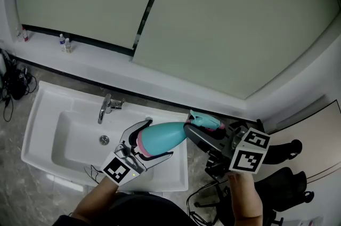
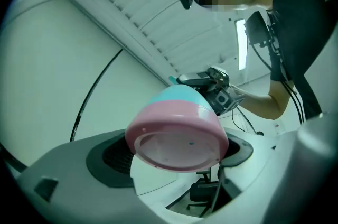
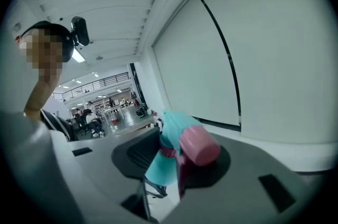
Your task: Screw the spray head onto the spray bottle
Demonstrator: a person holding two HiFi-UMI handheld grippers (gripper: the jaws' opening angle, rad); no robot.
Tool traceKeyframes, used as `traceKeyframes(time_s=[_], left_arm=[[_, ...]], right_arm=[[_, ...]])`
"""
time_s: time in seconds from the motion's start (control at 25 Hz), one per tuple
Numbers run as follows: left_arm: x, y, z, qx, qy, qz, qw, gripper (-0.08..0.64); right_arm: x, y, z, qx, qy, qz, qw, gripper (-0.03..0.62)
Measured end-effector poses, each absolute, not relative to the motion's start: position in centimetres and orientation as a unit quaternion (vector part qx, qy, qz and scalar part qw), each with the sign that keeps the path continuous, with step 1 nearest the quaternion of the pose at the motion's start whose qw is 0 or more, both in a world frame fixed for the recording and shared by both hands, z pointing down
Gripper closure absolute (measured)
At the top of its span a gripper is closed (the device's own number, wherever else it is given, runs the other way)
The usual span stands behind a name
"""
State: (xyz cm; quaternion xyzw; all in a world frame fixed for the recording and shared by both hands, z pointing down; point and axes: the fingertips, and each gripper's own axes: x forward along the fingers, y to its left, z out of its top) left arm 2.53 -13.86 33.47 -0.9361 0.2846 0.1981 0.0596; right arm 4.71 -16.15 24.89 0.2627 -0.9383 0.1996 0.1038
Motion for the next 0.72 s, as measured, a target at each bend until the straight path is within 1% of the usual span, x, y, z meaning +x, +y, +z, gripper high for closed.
traceKeyframes(time_s=[0.16,0.36,0.52,0.72], left_arm=[[2.4,-13.5,33.8,-0.942,0.25,0.222,0.02,0.104],[2.8,-12.6,32.7,-0.943,0.19,0.272,-0.029,0.104],[2.4,-12.5,32.1,-0.94,0.169,0.293,-0.039,0.104],[1.6,-12.2,31.1,-0.935,0.139,0.322,-0.05,0.104]], right_arm=[[4.3,-16.1,24.8,0.272,-0.931,0.225,0.095,0.449],[3.6,-15.1,23.3,0.269,-0.939,0.196,0.091,0.448],[3.3,-14.8,22.8,0.271,-0.941,0.18,0.09,0.449],[3.2,-13.5,21.4,0.252,-0.951,0.167,0.061,0.449]])
